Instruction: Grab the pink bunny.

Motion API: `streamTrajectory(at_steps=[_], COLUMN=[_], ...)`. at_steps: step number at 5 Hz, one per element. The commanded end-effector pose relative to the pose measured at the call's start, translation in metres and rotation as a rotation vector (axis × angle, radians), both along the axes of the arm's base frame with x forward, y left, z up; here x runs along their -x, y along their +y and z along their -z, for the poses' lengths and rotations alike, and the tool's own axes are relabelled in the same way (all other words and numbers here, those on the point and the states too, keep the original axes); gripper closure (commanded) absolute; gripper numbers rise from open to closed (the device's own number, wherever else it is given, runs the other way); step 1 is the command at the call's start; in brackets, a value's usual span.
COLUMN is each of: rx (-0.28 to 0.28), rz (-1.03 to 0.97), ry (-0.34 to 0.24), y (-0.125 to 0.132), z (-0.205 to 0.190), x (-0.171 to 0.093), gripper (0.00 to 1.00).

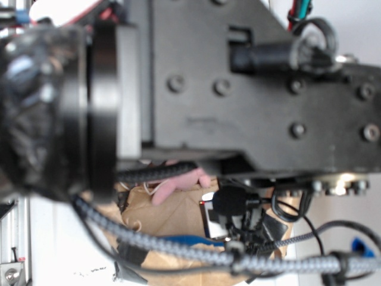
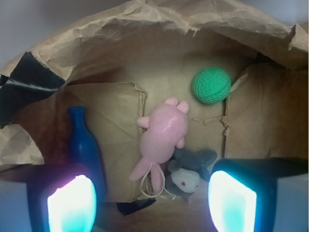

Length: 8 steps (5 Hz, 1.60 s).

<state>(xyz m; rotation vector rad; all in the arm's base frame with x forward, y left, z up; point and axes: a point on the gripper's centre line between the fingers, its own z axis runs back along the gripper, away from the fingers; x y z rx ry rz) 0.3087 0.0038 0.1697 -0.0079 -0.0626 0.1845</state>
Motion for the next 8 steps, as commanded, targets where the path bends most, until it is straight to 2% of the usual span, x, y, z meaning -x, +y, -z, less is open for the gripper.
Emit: streamTrajectory(at_steps=[1,2,4,5,6,7,8], rx=[-0.039,-0.081,-0.102,-0.073,0.057,0.161,0.104], rz=[0.001,-0.004,0.006,-0.018,-0.189,-0.258,-0.287], ry=[-0.034,-0.074,-0.131,-0.127,-0.118,-0.172,-0.163], y=[0.02,0.027,0.031,0.033,0.037,0.042,0.037], z=[0.055,0.08,0.104,0.115,0.121,0.124,0.13], x=[-0.003,0.007,0.004,0.008,0.016,0.018,0.016], gripper=[0.0,0.0,0.0,0.0,0.0,0.0,1.0])
